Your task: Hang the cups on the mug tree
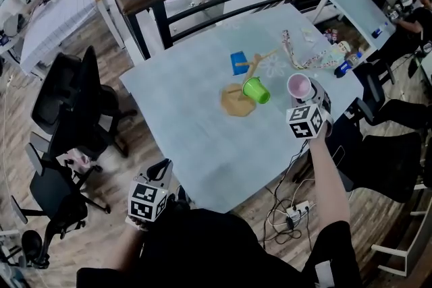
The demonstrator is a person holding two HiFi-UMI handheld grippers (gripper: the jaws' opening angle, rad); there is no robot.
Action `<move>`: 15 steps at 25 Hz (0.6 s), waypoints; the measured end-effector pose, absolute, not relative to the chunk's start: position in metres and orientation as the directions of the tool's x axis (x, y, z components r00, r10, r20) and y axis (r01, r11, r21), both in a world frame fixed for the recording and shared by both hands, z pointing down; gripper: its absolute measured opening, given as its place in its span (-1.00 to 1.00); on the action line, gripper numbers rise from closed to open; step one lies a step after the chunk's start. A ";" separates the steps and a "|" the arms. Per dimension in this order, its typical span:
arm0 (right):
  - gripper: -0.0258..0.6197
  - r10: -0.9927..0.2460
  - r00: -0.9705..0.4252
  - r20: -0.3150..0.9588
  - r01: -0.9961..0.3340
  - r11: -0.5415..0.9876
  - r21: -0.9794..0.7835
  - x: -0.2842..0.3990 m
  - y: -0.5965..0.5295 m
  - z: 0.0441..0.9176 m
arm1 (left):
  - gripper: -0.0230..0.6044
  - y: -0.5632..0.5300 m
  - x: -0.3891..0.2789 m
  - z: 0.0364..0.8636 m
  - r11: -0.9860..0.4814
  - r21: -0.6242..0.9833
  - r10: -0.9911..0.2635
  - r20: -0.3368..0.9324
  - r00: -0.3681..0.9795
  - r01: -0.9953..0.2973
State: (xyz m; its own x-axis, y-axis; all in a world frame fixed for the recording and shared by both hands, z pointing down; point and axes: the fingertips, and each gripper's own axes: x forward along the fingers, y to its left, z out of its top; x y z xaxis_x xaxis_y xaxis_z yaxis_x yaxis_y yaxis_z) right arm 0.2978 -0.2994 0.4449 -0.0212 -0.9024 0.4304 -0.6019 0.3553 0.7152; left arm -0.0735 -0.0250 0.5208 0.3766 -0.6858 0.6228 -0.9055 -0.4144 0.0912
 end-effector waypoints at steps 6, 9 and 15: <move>-0.07 -0.916 0.000 0.402 -0.539 0.339 0.771 0.293 -0.344 0.421 | -0.84 -0.024 -0.080 0.517 -0.377 0.088 -0.702 0.622 0.347 -0.922; -0.07 -0.917 0.010 0.398 -0.519 0.336 0.786 0.290 -0.359 0.419 | -0.84 -0.021 -0.084 0.517 -0.359 0.087 -0.708 0.623 0.332 -0.929; -0.07 -0.910 0.051 0.412 -0.440 0.349 0.827 0.275 -0.386 0.426 | -0.84 -0.016 -0.094 0.520 -0.326 0.094 -0.713 0.629 0.310 -0.941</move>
